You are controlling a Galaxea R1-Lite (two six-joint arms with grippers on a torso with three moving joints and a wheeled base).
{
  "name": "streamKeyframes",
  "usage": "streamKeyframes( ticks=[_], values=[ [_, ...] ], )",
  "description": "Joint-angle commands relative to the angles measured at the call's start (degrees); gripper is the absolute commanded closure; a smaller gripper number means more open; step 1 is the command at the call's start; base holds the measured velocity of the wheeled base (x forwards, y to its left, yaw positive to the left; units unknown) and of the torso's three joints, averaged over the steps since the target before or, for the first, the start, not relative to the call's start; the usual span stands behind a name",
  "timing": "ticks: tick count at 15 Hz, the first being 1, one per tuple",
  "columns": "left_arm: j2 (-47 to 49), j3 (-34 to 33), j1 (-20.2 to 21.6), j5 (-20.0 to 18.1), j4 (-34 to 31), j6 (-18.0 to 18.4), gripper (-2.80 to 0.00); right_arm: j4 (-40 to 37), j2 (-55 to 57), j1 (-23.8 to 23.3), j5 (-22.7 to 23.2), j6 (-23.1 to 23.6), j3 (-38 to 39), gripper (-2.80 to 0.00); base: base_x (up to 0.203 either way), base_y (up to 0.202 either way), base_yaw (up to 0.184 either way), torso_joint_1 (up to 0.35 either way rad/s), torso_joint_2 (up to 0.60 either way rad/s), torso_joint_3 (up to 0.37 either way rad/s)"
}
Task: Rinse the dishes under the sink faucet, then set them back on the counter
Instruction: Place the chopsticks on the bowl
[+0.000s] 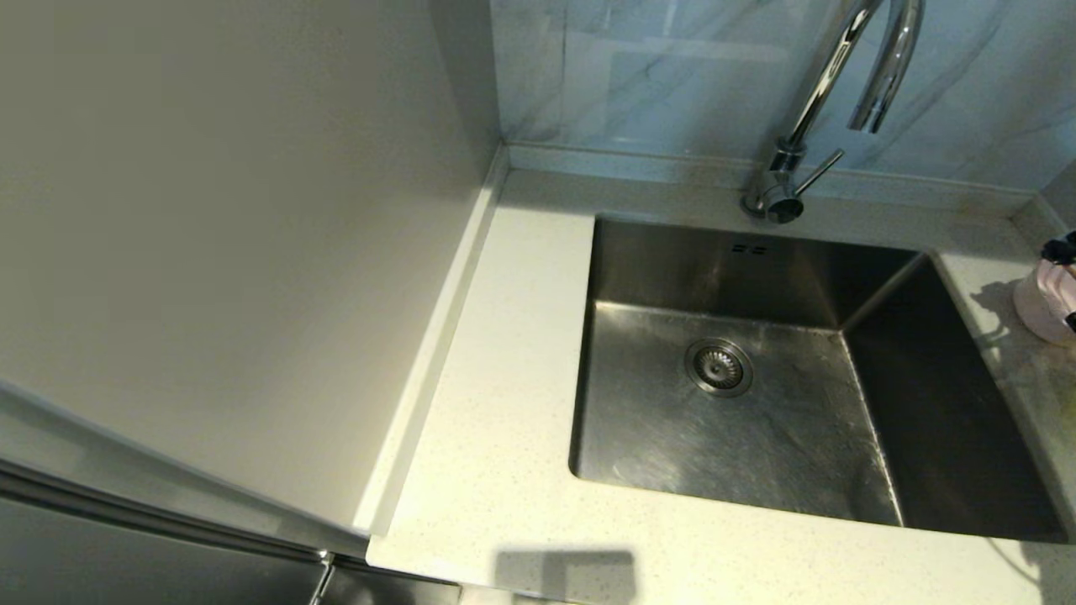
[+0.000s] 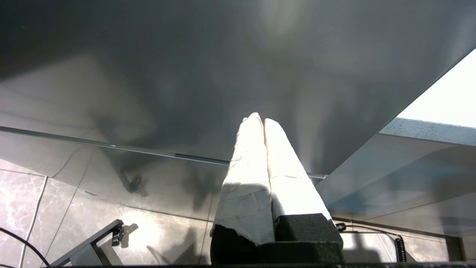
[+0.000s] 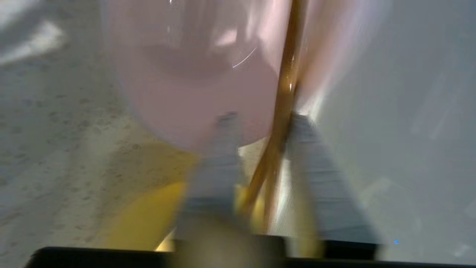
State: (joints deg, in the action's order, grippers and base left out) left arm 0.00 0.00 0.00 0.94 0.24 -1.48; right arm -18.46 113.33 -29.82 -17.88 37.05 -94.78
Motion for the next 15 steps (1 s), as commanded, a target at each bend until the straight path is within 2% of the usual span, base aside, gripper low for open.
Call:
streamKeyframes(
  ticks=[1,15],
  values=[
    [-0.18,0.00,0.00,0.03,0.02,-0.02,0.00,-0.09,0.22,0.02,-0.05,0.22,-0.14,-2.80,0.000,0.000,0.000,0.000,0.00,0.000],
    [-0.18,0.00,0.00,0.03,0.02,-0.02,0.00,-0.09,-1.32,0.02,0.04,0.13,-0.40,-2.80,0.000,0.000,0.000,0.000,0.00,0.000]
  ],
)
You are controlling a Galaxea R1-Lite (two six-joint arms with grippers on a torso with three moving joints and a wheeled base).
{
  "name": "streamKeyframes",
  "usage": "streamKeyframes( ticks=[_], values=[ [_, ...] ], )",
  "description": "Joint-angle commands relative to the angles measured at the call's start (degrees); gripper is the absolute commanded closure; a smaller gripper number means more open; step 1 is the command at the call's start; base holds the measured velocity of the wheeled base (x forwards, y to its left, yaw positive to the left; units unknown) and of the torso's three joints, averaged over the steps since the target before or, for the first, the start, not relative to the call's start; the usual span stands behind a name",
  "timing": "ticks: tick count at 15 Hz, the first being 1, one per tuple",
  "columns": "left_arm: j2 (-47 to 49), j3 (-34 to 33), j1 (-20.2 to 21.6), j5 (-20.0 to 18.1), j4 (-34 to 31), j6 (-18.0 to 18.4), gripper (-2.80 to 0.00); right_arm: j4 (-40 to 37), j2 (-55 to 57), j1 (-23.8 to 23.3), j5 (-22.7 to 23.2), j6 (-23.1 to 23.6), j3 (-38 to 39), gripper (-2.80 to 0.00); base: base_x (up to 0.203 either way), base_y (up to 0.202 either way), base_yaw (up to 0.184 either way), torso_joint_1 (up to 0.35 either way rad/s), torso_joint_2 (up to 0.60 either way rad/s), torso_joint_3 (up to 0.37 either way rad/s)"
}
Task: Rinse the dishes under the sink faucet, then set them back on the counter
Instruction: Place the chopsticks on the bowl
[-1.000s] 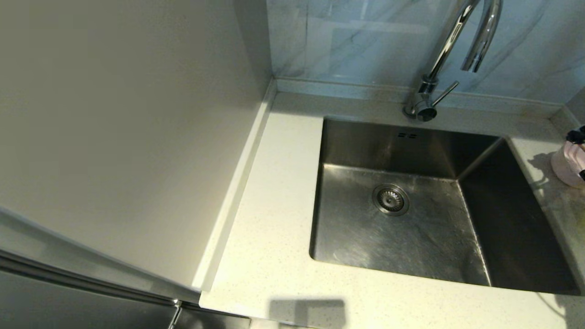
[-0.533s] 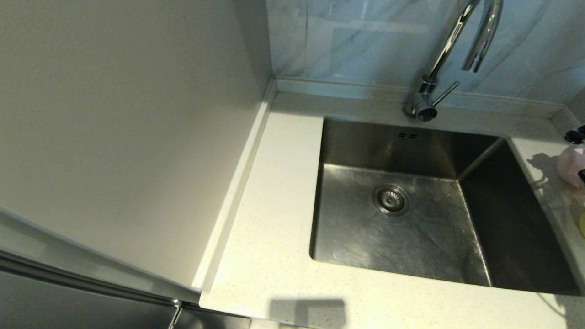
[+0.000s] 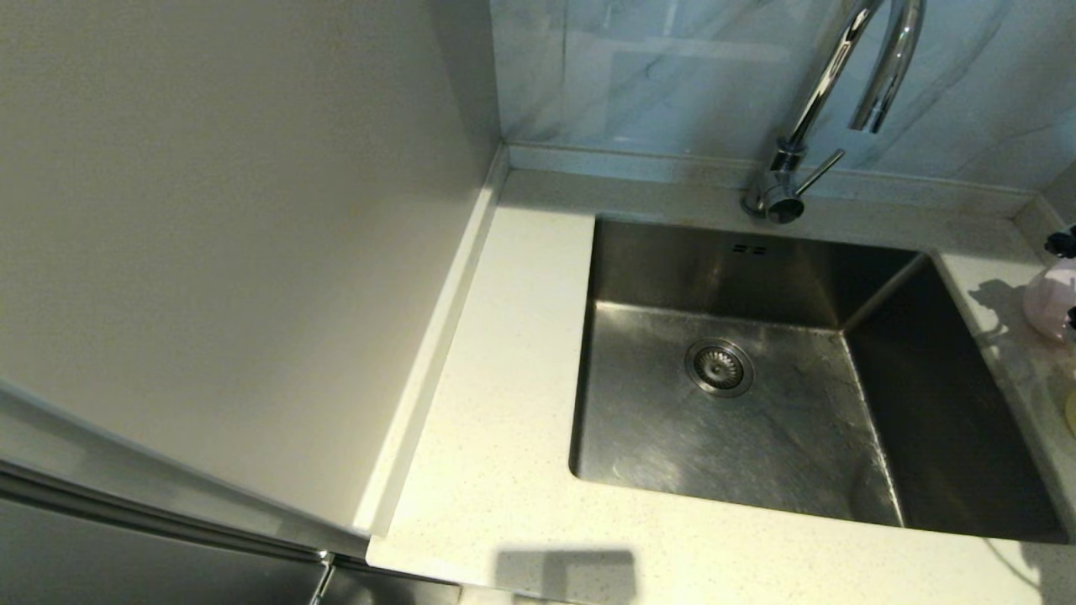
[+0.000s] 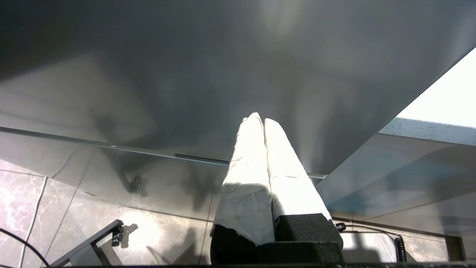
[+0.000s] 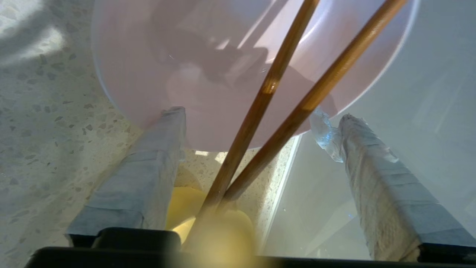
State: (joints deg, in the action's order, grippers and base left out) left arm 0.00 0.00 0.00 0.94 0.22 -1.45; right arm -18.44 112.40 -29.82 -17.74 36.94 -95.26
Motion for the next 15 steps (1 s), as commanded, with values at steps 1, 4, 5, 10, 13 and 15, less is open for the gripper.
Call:
streamKeyframes(
  ticks=[1,4,5,10,13,15],
  values=[
    [-0.18,0.00,0.00,0.03,0.04,-0.04,0.00,-0.11,-0.50,0.02,-0.10,0.24,0.07,-2.80,0.000,0.000,0.000,0.000,0.00,0.000],
    [-0.18,0.00,0.00,0.03,0.04,-0.04,0.00,-0.19,-0.84,0.02,-0.03,0.33,0.51,-2.80,0.000,0.000,0.000,0.000,0.00,0.000],
    [-0.18,0.00,0.00,0.03,0.04,-0.04,0.00,-0.28,-0.86,0.02,-0.02,0.33,0.69,-2.80,0.000,0.000,0.000,0.000,0.00,0.000],
    [-0.18,0.00,0.00,0.03,0.04,-0.04,0.00,-0.28,-1.59,0.02,0.37,0.30,2.44,-2.80,0.000,0.000,0.000,0.000,0.00,0.000],
    [-0.18,0.00,0.00,0.03,0.04,-0.04,0.00,-0.22,-2.51,0.02,0.65,0.22,5.64,-2.80,0.000,0.000,0.000,0.000,0.00,0.000],
    [-0.18,0.00,0.00,0.03,0.04,-0.04,0.00,-0.12,-3.51,0.12,1.38,0.24,8.18,-2.80,0.000,0.000,0.000,0.000,0.00,0.000]
  ],
)
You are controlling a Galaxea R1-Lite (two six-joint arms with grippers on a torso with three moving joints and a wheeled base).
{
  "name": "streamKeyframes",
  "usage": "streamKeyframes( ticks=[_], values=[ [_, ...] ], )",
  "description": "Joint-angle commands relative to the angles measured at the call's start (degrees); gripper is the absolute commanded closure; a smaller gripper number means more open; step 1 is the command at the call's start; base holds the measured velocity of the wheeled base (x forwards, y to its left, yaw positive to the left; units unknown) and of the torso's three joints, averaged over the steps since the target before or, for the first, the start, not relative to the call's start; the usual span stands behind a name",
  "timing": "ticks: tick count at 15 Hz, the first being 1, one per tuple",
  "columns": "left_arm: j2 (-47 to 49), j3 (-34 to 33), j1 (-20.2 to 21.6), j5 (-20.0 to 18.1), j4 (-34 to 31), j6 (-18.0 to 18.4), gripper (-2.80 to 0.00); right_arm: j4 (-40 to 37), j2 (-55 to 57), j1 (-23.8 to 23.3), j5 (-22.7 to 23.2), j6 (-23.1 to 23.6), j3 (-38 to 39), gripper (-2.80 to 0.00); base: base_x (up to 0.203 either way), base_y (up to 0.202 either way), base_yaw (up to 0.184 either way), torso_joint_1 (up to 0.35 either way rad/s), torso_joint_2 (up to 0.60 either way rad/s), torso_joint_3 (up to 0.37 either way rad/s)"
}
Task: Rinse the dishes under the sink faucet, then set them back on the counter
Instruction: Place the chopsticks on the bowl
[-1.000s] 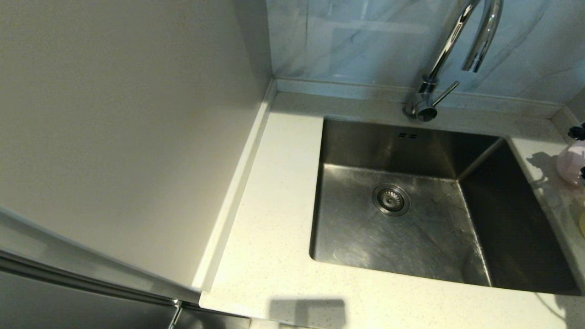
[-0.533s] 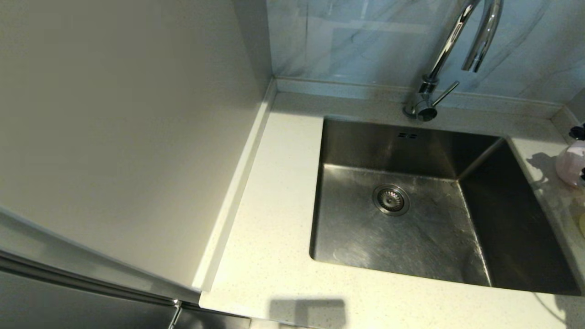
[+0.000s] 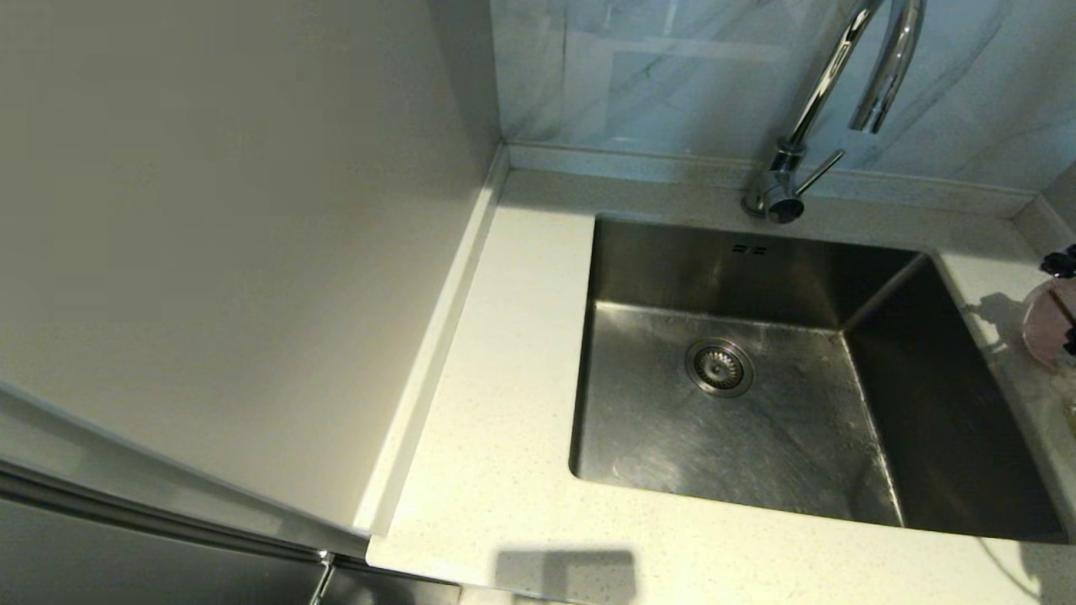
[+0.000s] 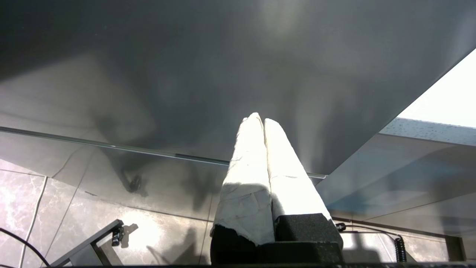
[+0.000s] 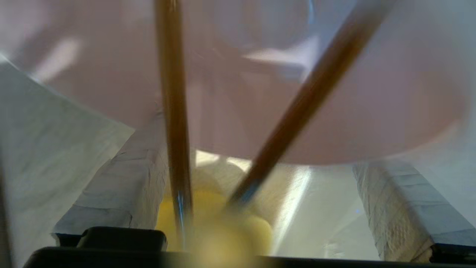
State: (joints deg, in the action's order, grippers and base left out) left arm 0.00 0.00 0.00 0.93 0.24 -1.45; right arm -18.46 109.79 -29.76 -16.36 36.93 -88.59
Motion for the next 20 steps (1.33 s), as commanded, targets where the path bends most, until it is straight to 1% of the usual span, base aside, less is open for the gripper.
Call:
streamKeyframes(
  ticks=[1,6,20],
  values=[
    [-0.18,0.00,0.00,0.04,0.02,-0.04,0.00,-0.08,-1.36,0.42,0.06,0.25,2.36,-2.80,0.000,0.000,0.000,0.000,0.00,0.000],
    [-0.18,0.00,0.00,0.04,0.02,-0.04,0.00,0.01,-2.04,1.11,0.10,-0.02,2.46,-2.80,0.000,0.000,0.000,0.000,0.00,0.000],
    [-0.18,0.00,0.00,0.04,0.02,-0.04,0.00,0.01,-4.04,1.09,0.10,0.07,1.22,-2.80,0.000,0.000,0.000,0.000,0.00,0.000]
  ],
)
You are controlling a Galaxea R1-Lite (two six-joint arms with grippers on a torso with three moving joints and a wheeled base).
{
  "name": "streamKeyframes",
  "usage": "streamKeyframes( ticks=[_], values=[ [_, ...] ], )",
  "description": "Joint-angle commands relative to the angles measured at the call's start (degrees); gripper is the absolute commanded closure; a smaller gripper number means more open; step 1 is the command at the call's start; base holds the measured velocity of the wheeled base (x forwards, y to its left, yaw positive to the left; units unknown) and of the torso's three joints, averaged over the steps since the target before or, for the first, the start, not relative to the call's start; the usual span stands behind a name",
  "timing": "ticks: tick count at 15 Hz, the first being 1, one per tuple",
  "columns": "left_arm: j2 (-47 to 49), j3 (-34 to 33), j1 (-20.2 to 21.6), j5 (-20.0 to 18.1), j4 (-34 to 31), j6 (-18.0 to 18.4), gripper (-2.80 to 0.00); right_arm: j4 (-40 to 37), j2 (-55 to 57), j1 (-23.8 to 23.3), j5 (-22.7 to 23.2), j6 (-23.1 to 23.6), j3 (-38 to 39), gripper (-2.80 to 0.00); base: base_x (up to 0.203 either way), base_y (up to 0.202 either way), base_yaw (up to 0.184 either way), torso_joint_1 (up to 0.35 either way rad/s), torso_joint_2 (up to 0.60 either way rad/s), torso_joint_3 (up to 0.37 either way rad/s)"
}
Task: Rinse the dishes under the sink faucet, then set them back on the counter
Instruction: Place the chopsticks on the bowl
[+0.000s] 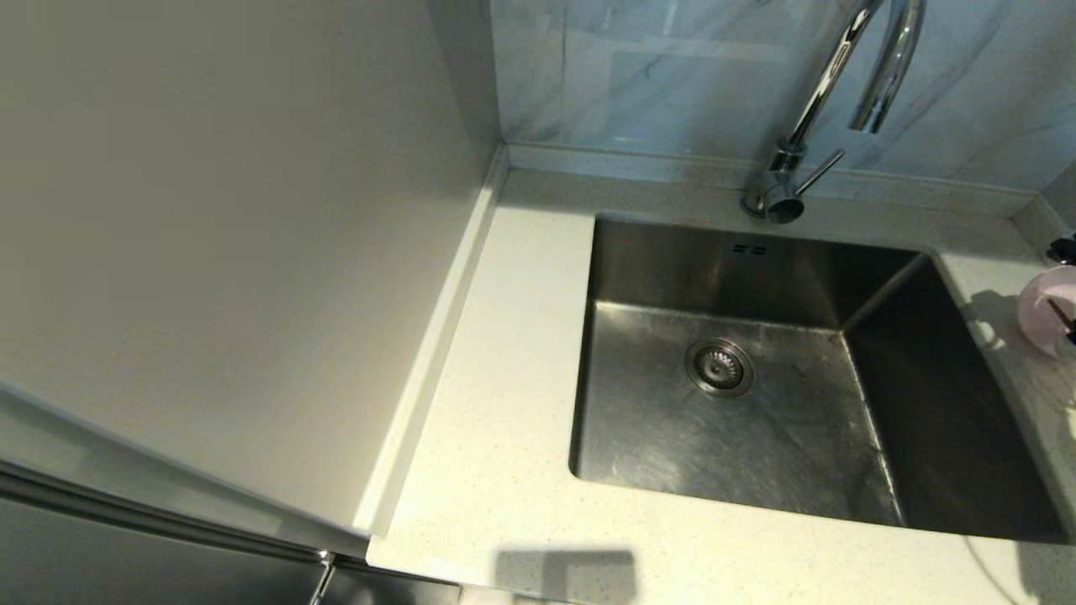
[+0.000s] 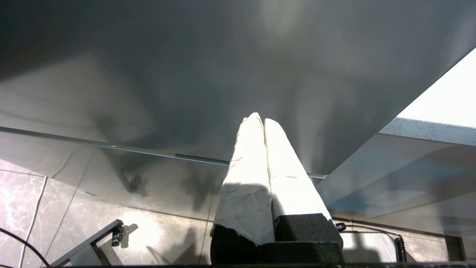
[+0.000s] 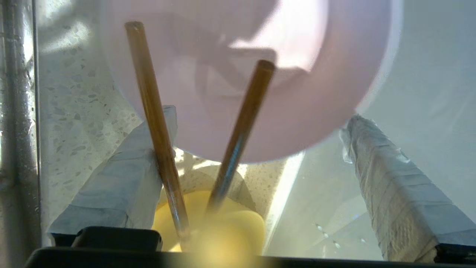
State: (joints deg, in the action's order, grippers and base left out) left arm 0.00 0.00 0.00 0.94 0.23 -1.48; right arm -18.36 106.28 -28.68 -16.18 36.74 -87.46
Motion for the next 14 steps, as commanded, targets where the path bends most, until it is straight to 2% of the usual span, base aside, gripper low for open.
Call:
streamKeyframes(
  ticks=[1,14],
  values=[
    [-0.18,0.00,0.00,0.03,0.03,-0.02,0.00,-0.10,-0.89,0.03,-0.08,0.26,0.26,-2.80,0.000,0.000,0.000,0.000,0.00,0.000],
    [-0.18,0.00,0.00,0.03,0.03,-0.02,0.00,-0.10,-2.54,-0.14,1.41,0.17,0.27,-2.80,0.000,0.000,0.000,0.000,0.00,0.000]
  ],
)
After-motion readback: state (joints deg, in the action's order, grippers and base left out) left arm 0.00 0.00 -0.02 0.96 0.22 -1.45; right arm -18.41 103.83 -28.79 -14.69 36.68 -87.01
